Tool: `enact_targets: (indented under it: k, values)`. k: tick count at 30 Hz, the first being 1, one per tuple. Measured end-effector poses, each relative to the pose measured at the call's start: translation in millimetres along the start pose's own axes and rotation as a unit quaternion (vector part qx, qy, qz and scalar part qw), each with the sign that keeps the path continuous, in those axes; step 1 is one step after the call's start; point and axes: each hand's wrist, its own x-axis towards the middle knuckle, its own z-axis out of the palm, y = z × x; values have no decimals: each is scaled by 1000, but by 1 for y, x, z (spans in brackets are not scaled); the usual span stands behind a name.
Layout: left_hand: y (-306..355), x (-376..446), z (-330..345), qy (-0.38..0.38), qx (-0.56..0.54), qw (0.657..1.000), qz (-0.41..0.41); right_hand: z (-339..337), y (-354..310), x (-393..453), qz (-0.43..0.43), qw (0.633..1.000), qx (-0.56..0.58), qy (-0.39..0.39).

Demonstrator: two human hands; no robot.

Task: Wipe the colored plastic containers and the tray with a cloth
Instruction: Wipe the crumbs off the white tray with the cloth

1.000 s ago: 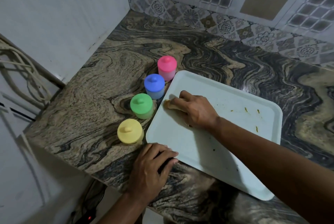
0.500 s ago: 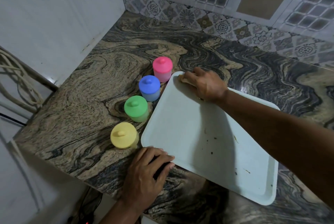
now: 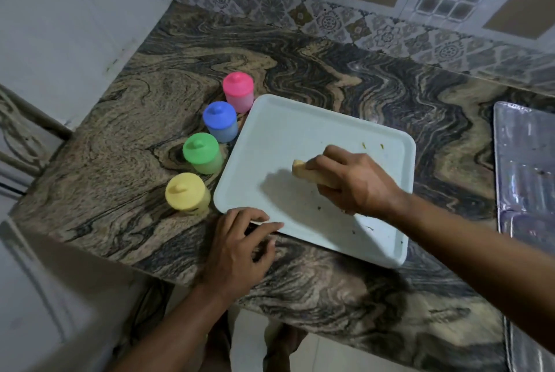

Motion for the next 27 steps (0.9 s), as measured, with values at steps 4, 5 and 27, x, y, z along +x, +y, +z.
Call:
enact_targets:
  k: [4,5,27]
  values:
    - [24,5,25,-35,-15,998,47,42,-23,-43,-36,997,40,-50]
    - [26,7,29,-36,-19,998,46,48,-23,-45,-39,997,40,-52]
    - [22,9,33,-28,-19,998,47,15,134,64,10,990,-139,-30]
